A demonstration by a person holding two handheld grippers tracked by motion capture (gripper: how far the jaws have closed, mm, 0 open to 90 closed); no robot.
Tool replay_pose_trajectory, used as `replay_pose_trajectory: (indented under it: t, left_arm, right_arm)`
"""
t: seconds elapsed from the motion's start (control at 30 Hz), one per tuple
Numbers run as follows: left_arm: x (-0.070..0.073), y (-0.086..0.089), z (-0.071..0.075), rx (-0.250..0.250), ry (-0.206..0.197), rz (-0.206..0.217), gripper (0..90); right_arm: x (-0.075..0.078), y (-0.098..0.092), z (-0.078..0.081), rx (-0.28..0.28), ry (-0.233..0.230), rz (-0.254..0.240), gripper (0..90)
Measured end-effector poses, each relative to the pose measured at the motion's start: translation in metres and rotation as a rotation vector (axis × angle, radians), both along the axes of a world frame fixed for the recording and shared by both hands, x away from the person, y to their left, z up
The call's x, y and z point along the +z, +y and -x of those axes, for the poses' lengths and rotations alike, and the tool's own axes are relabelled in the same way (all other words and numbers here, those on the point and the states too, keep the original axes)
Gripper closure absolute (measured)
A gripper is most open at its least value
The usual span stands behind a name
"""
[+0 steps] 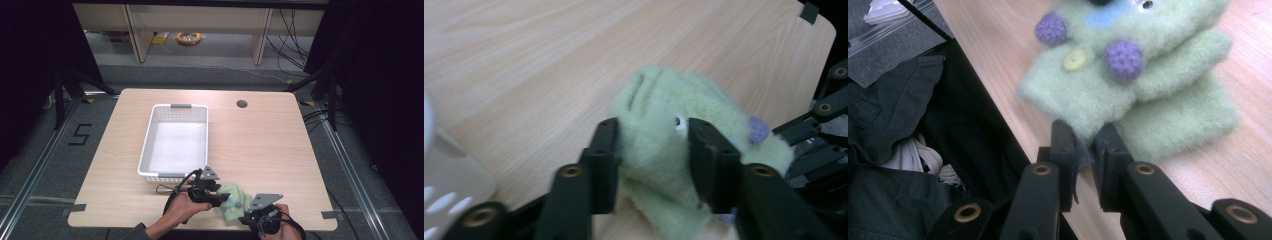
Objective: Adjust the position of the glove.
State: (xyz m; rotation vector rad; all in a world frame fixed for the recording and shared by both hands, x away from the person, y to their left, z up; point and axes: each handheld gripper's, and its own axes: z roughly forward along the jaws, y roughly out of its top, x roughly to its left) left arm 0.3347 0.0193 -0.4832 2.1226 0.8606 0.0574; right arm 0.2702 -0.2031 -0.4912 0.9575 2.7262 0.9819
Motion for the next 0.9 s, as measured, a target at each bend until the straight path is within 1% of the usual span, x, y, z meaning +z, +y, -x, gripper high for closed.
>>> replay_pose_trajectory:
  t: [0.03, 0.07, 0.1, 0.13, 0.17, 0.2, 0.23, 0.27, 0.3, 0.33, 0.37, 0.4, 0.43, 0.47, 0.5, 0.53, 0.6, 0.63, 0.67, 0.7, 0.73, 0.77, 0.8, 0.83, 0.87, 0.9]
  left_arm:
    - [0.000, 0.001, -0.001, -0.006, -0.015, 0.001, 64.0]
    - [0.000, 0.003, -0.001, -0.009, -0.022, -0.004, 67.7]
    - [-0.001, 0.003, 0.000, -0.010, -0.022, 0.000, 70.6]
    - [0.000, 0.004, 0.001, -0.010, -0.024, 0.000, 72.6]
    - [0.000, 0.003, 0.002, 0.014, -0.020, 0.021, 74.1]
    - [0.001, 0.006, 0.003, -0.006, -0.022, 0.011, 75.2]
    - [0.002, 0.007, 0.004, -0.005, -0.028, 0.020, 75.8]
    - [0.003, 0.007, 0.005, -0.004, -0.028, 0.024, 76.0]
    - [0.004, 0.008, 0.007, 0.003, -0.022, 0.051, 76.1]
    - [0.006, 0.009, 0.009, 0.008, -0.019, 0.066, 76.1]
    - [0.008, 0.011, 0.011, 0.020, -0.016, 0.083, 76.1]
    - [0.010, 0.013, 0.013, 0.022, -0.003, 0.115, 76.1]
    - [0.013, 0.015, 0.014, 0.023, -0.013, 0.115, 76.1]
    - [0.016, 0.016, 0.017, 0.024, -0.025, 0.126, 76.1]
    - [0.018, 0.017, 0.019, 0.020, -0.026, 0.136, 76.1]
    - [0.019, 0.017, 0.022, 0.023, -0.026, 0.144, 76.1]
    - [0.019, 0.017, 0.027, 0.029, -0.025, 0.159, 76.1]
    - [0.018, 0.016, 0.029, 0.036, -0.023, 0.162, 76.1]
    - [0.016, 0.015, 0.031, 0.042, -0.024, 0.161, 76.1]
    - [0.015, 0.014, 0.033, 0.052, -0.016, 0.158, 76.0]
    - [0.013, 0.015, 0.033, 0.034, -0.022, 0.158, 76.0]
    - [0.011, 0.014, 0.034, 0.047, -0.026, 0.168, 76.0]
    - [0.009, 0.013, 0.037, 0.057, -0.028, 0.164, 76.0]
    - [0.008, 0.012, 0.037, 0.049, -0.021, 0.169, 76.0]
    - [0.006, 0.011, 0.040, 0.062, -0.018, 0.170, 76.0]
    - [0.005, 0.010, 0.041, 0.071, -0.026, 0.170, 75.9]
  right_arm:
    - [0.000, 0.000, 0.001, -0.002, 0.005, -0.010, 81.7]
    - [0.002, -0.002, -0.001, 0.011, 0.002, 0.000, 81.8]
    - [0.000, -0.002, -0.002, 0.016, -0.024, -0.007, 81.9]
    - [0.003, -0.003, 0.000, 0.008, 0.010, -0.002, 82.0]
    - [0.003, -0.003, 0.000, 0.002, -0.003, -0.023, 82.2]
    - [0.004, -0.005, -0.002, 0.020, -0.012, -0.008, 82.3]
    - [0.005, -0.006, -0.001, 0.009, -0.012, -0.032, 82.6]
    - [0.007, -0.007, -0.003, 0.028, -0.020, -0.023, 82.7]
    - [0.008, -0.008, -0.002, 0.012, -0.025, -0.030, 82.9]
    - [0.010, -0.009, -0.002, 0.013, -0.021, -0.026, 83.1]
    - [0.013, -0.012, -0.004, 0.016, -0.028, -0.030, 83.2]
    - [0.014, -0.014, -0.005, 0.014, -0.036, -0.045, 83.3]
    - [0.018, -0.017, -0.007, 0.011, -0.042, -0.043, 83.5]
    - [0.020, -0.019, -0.008, 0.010, -0.045, -0.039, 83.5]
    - [0.023, -0.022, -0.010, 0.007, -0.069, -0.034, 83.7]
    - [0.025, -0.023, -0.011, -0.005, -0.064, -0.039, 83.8]
    - [0.029, -0.026, -0.016, -0.006, -0.087, -0.033, 84.0]
    - [0.031, -0.028, -0.019, -0.004, -0.091, -0.020, 84.1]
    - [0.032, -0.028, -0.020, 0.005, -0.083, -0.014, 84.1]
    - [0.034, -0.028, -0.023, 0.010, -0.088, 0.007, 84.2]
    - [0.034, -0.029, -0.025, 0.023, -0.086, 0.012, 84.3]
    - [0.035, -0.028, -0.028, 0.027, -0.097, 0.016, 84.3]
    - [0.037, -0.028, -0.030, 0.044, -0.095, 0.037, 84.3]
    - [0.037, -0.028, -0.034, 0.053, -0.102, 0.056, 84.3]
    - [0.036, -0.027, -0.036, 0.061, -0.103, 0.059, 84.3]
    - [0.036, -0.026, -0.040, 0.067, -0.093, 0.068, 84.3]
